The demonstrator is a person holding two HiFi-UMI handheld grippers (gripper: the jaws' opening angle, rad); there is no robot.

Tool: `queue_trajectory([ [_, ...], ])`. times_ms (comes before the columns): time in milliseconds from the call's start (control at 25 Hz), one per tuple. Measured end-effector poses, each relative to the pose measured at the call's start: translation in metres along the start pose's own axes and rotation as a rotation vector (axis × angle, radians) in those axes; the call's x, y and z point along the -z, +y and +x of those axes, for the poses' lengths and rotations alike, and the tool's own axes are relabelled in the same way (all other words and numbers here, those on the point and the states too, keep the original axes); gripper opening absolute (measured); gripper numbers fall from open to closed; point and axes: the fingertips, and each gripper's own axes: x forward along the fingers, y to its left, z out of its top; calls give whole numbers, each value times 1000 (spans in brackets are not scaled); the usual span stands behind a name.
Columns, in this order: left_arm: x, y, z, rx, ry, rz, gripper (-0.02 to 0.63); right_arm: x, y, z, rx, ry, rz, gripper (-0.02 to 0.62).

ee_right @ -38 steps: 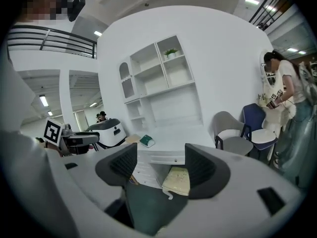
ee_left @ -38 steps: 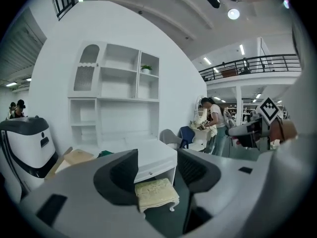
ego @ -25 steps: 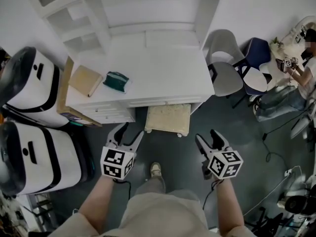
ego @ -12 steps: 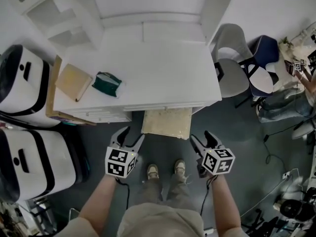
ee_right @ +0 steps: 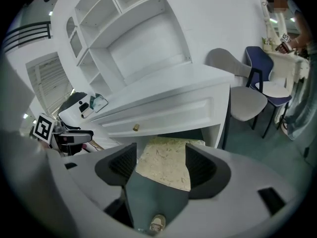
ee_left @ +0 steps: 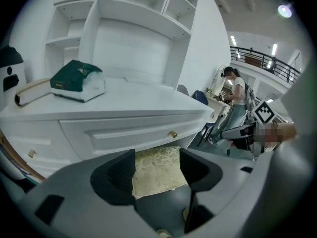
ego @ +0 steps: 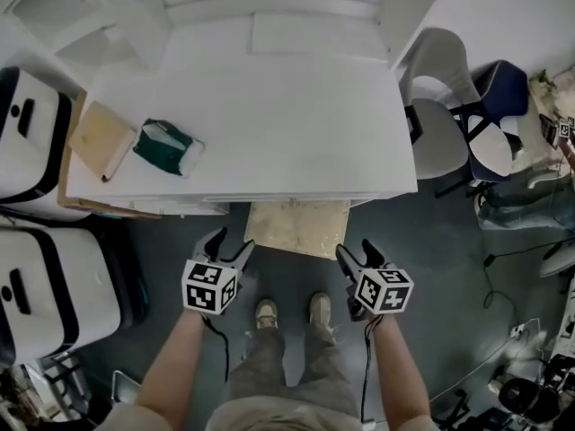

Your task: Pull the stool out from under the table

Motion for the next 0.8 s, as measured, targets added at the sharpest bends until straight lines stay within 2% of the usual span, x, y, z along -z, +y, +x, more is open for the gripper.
queue_trajectory([
  [200, 24, 11, 56, 8, 8, -53, 313, 21, -32, 40, 4, 22, 15, 313],
  [400, 58, 20, 105, 9, 57, -44, 330, 47, -63, 77, -3, 57, 6, 322],
  [640, 109, 41, 165, 31, 94, -137, 337, 76, -96, 126, -8, 87, -9, 336],
  [800, 132, 49, 194, 29, 121, -140, 354, 93, -113, 155, -21, 102, -30, 347],
])
